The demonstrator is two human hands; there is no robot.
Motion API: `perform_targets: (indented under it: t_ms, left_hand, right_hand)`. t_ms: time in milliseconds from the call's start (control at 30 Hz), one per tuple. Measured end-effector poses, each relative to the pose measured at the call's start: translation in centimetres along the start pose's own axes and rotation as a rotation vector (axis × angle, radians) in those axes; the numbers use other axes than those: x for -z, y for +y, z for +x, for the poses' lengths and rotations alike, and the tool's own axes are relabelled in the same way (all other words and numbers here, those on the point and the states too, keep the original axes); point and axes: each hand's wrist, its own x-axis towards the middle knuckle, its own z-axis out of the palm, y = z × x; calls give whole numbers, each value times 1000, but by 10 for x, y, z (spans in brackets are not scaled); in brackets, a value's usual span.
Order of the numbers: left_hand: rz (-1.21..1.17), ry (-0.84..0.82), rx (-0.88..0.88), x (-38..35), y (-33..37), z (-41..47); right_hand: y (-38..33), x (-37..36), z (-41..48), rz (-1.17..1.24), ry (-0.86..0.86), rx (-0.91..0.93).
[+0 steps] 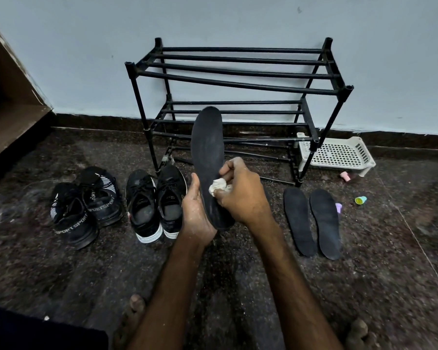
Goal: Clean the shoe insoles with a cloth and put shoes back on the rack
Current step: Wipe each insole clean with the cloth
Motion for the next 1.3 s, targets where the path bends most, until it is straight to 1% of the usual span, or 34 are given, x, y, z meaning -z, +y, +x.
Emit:
perform_targets:
  t_ms: [67,167,200,267,333,367,433,533,600,700,767,833,867,900,967,1000,1033,1067,1133,1167,1200,1267,1300]
  left_hand:
    - [9,-4,-2,-2,-1,1]
    - [0,-12,-17,-4,1,1]
    - [-19,-22,-27,-4,3,0]
    - [-24,-22,-37,-4,5,0]
    - [-14,-14,-35,-4,4,0]
    - [-5,2,-32,-4,1,1]
    - [25,8,-28,-7,-2,0]
    - [-7,1,-45,-6,-2,0]
    - [3,-5,-74,-8,3,0]
    - [-20,8,-68,-4,3,1]
    - [-12,9,-64,-3,2,1]
    - [-10,21,-71,-3,2,2]
    - [-24,22,-82,-4,4,1]
    - [-38,21,-95,-4,6,0]
    - [-56,22,-117,-4,10,0]
    - [-65,26,-125,-5,10,0]
    - [-70,37,-132,-5,10,1]
    - [-69,44,-134,-7,10,1]
    - [-51,44,-129,-9,10,1]
    - [-38,60,-128,-11,11,0]
    - [-33,73,-125,-12,13,-2]
    - [-41,72,-133,-11,15,-3]
    - [-38,80,-145,-11,15,-3]
  right_hand:
    - [-4,-2,0,55,4,51]
    - [2,-2,1,6,120,44]
    - [6,-2,2,-32,109,13]
    - [10,1,1,-35,6,-22]
    - [6,3,1,70,-75,22]
    - [2,3,1,112,-82,55]
    - [-4,2,3,93,-30,98]
    - [5,1,6,-20,119,85]
    - [10,3,5,-5,99,81]
    - [3,3,4,87,-26,129]
    - [-2,-2,3,95,-4,144]
    - [1,-5,4,58,58,99]
    - [4,-4,4,31,38,69]
    - [6,-2,4,23,-27,46]
    - [6,2,3,83,-210,45]
    - [4,2,2,124,-254,65]
    - [2,0,1,147,-239,79]
    - [1,-2,1,143,-180,83]
    - [1,-4,2,40,-63,68]
    - [2,-1,2,-6,-82,47]
    - [2,3,2,-15,-160,26]
    - [-2,8,1,57,-347,21]
    - [-5,7,0,103,-358,39]
